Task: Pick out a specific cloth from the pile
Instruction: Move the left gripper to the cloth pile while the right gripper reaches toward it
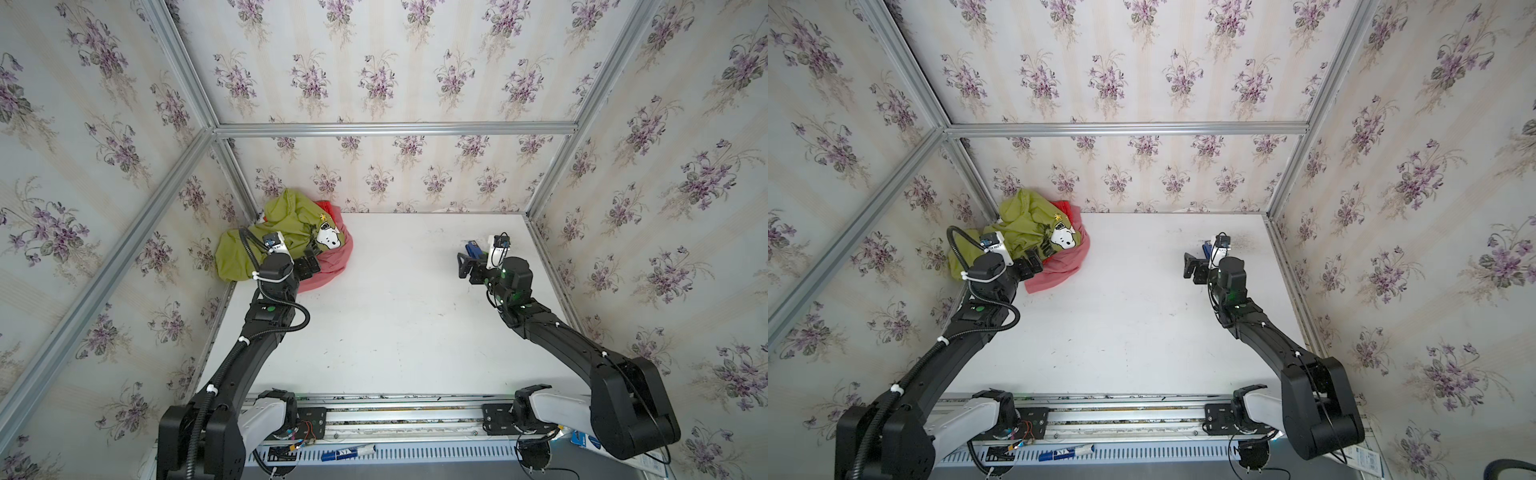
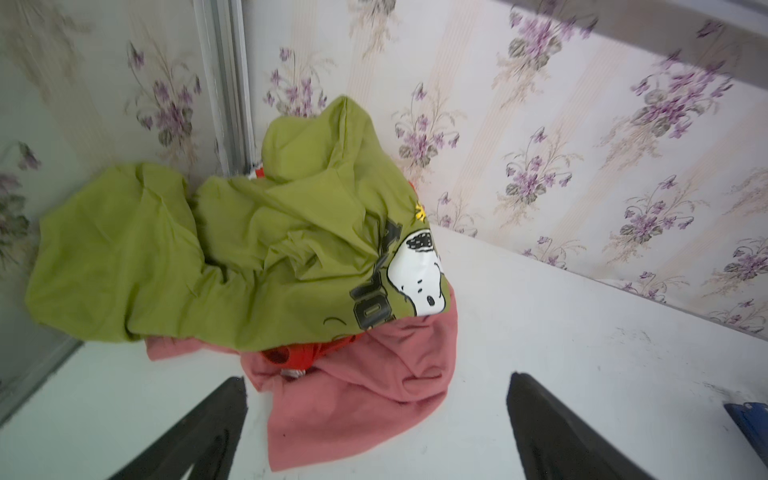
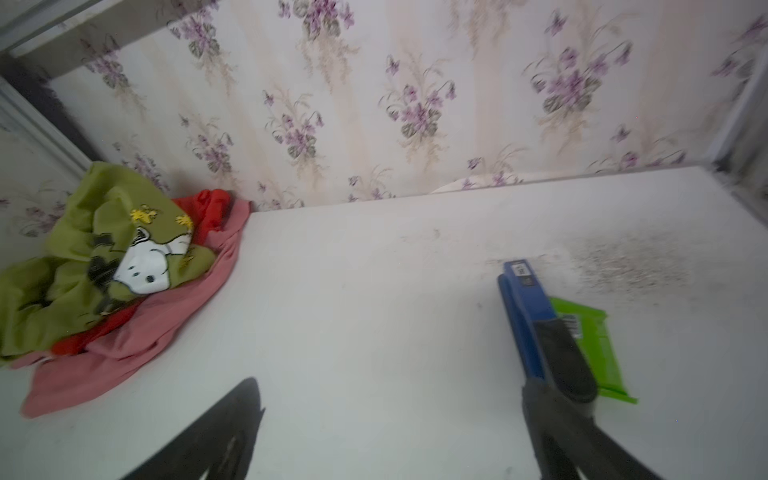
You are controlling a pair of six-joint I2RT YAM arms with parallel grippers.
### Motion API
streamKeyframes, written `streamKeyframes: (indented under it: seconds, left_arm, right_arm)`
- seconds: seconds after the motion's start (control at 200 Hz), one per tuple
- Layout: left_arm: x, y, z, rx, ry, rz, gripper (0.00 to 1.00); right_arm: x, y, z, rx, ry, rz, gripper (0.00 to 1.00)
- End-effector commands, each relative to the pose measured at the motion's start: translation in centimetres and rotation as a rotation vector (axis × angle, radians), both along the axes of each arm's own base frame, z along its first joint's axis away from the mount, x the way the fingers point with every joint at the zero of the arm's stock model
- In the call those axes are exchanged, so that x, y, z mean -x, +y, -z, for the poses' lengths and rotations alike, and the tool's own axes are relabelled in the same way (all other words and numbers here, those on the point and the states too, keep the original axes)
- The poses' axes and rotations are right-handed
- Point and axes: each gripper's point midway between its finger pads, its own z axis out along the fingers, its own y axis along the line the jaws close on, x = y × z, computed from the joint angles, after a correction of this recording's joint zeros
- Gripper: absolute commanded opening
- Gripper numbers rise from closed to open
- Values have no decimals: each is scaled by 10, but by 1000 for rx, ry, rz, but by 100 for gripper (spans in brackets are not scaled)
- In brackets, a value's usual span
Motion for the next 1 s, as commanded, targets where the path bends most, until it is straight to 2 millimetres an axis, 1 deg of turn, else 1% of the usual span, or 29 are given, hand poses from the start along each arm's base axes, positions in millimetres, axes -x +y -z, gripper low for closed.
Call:
streamKeyframes:
  seconds: [0.0,0.05,0.22,0.245,0.255,0.265,0.325,0.335,0.355,0.51,0.625,0.71,0.795,0.92,0.944,0.994]
  left_arm:
    - [13,-8,45,132,205,-24,100]
    - [13,-9,50,149,231,-29,100]
    - [13,-14,51,171,270,-9,100]
    - [13,-15,52,173,276,-4,100]
    - [13,-15,52,174,278,-3,100]
    - [13,-15,52,176,280,-2,100]
    - [13,-18,51,196,285,11,100]
    - [12,-19,59,199,309,12,100]
    - [11,-21,62,206,321,17,100]
    - [8,-34,68,267,356,62,100]
    - [4,-39,69,289,369,82,100]
    - [2,-41,68,296,375,91,100]
    - [-1,-42,68,309,379,91,100]
    - [-5,-50,71,342,396,115,100]
    - [-6,-51,71,349,399,123,100]
    - [-8,-54,72,361,405,131,100]
  right_arm:
    - [3,44,2,-57,69,-92,100]
    - [5,69,5,-50,91,-153,100]
    - [3,132,19,-145,190,-268,100]
    - [-1,136,21,-151,195,-274,100]
    - [5,149,22,-151,200,-303,100]
    - [7,155,23,-153,201,-315,100]
    - [7,175,27,-163,207,-349,100]
    - [7,178,27,-164,208,-352,100]
    - [6,182,29,-165,213,-354,100]
    - [-5,213,41,-212,269,-367,100]
    - [-13,231,50,-263,314,-385,100]
    - [-19,241,55,-299,349,-394,100]
    - [-24,252,57,-321,369,-417,100]
    - [-36,262,59,-363,402,-400,100]
    - [-38,264,61,-369,408,-395,99]
    - [-43,268,63,-389,425,-387,95]
